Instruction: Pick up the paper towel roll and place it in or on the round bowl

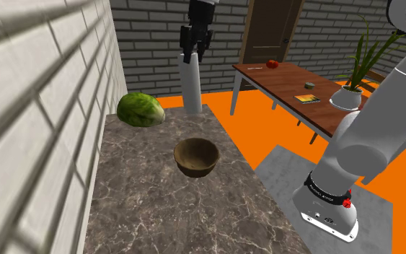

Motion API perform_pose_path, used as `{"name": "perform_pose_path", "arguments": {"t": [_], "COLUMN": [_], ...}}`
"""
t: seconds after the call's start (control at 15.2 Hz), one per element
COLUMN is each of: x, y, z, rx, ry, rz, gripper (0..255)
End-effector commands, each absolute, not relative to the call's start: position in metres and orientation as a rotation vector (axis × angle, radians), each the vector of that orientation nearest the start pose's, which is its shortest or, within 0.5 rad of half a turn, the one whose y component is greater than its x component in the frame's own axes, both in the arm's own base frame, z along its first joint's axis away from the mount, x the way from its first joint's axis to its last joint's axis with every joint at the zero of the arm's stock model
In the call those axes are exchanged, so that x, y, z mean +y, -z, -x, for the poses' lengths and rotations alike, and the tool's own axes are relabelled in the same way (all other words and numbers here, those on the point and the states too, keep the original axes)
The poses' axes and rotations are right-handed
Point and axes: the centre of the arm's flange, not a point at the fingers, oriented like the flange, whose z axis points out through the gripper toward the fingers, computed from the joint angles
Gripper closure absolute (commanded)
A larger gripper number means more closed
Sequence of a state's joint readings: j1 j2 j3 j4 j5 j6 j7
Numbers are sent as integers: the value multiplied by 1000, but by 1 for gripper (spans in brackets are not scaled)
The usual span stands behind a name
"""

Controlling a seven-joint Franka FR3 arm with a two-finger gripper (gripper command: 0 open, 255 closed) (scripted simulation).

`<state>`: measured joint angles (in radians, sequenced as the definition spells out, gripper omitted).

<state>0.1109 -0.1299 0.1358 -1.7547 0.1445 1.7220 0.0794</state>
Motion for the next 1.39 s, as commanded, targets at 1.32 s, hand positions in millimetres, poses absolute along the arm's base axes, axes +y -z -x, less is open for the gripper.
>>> {"name": "perform_pose_path", "arguments": {"t": [1.32], "x": [216], "y": [-619], "z": [-386], "rx": [-227], "ry": [113], "rz": [2991], "gripper": [255]}}
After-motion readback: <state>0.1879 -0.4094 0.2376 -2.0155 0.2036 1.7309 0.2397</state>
